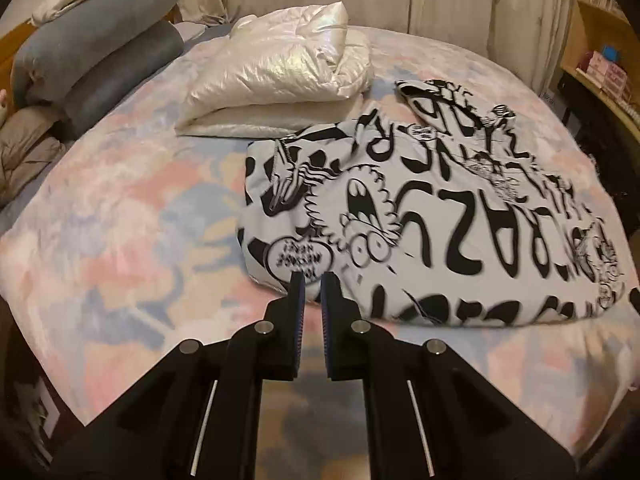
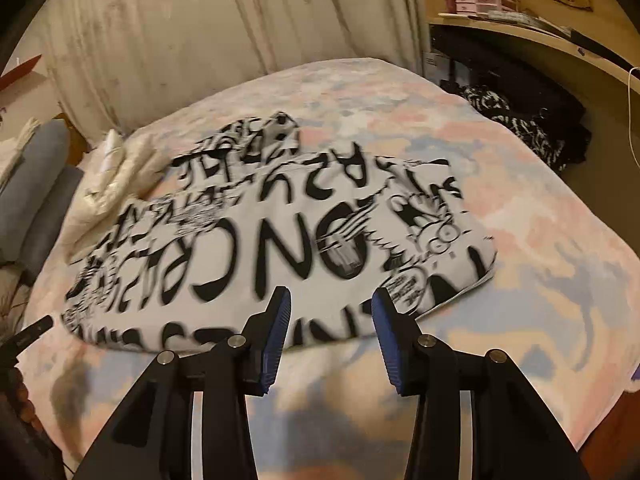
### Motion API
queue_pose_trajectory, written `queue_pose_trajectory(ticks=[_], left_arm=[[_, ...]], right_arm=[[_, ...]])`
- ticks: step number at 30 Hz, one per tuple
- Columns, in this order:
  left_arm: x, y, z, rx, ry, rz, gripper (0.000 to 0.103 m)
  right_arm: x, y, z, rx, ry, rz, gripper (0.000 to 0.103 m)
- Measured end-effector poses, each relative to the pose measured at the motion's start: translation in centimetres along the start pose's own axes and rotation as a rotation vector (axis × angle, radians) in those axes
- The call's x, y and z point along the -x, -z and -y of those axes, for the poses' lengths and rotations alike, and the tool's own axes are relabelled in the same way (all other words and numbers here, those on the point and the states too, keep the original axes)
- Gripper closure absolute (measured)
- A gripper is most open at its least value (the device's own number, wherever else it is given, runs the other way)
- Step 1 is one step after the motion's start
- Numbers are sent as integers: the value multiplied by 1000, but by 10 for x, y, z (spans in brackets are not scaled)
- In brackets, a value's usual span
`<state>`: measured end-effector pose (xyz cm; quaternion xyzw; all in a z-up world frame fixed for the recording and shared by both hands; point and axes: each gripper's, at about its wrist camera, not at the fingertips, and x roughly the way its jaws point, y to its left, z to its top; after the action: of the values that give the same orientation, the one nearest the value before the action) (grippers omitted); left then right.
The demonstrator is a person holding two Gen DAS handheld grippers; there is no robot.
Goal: Fold large clothes
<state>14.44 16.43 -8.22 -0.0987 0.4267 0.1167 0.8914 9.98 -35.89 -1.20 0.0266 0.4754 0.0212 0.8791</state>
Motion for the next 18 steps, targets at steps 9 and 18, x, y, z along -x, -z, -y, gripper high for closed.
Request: queue_pose_trajectory(ticks=[9, 18], left_arm=[[18, 23, 11, 36, 112, 17, 50], [-12, 41, 7, 127, 297, -58, 47]], right_arm=[[27, 28, -37, 11, -81, -9, 59], [2, 42, -55, 35, -126, -57, 59]])
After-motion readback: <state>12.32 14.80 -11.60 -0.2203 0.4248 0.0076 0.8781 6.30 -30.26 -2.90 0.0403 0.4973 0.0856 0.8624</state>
